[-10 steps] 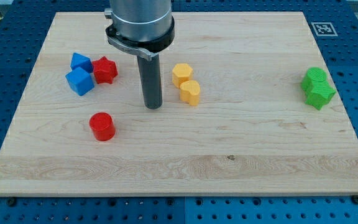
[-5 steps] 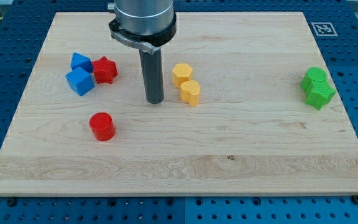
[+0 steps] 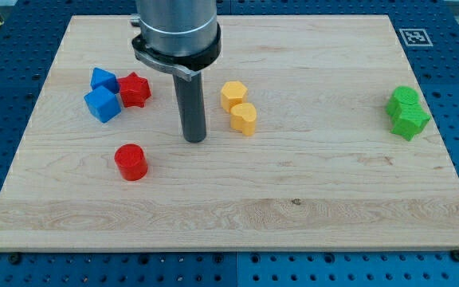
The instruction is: Move your arm towards the bottom of the red circle
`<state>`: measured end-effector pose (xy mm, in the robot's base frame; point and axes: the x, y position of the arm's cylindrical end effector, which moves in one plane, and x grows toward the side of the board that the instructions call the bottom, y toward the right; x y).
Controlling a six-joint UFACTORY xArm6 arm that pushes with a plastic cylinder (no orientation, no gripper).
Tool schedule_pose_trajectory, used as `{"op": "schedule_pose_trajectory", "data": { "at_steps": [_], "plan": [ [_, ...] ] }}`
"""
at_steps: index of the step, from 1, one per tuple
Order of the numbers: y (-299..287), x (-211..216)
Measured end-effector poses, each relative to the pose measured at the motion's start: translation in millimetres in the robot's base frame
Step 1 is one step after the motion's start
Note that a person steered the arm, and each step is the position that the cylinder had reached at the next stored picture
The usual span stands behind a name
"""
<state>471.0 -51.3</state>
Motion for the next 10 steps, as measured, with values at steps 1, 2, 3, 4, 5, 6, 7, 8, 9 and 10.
{"op": "schedule_pose_trajectory", "data": {
  "at_steps": [1,2,3,4,5,6,7,8,9,10],
  "plan": [
    [27.5,8.2],
    [33.4,17.5],
    [33.4,40.9],
    [33.4,47.4],
    [32.0,76.7],
    [5.3,103.2],
    [-50.9,120.7],
    [-75.6,121.0],
    [-75.7,121.0],
    [-75.7,121.0]
  ]
}}
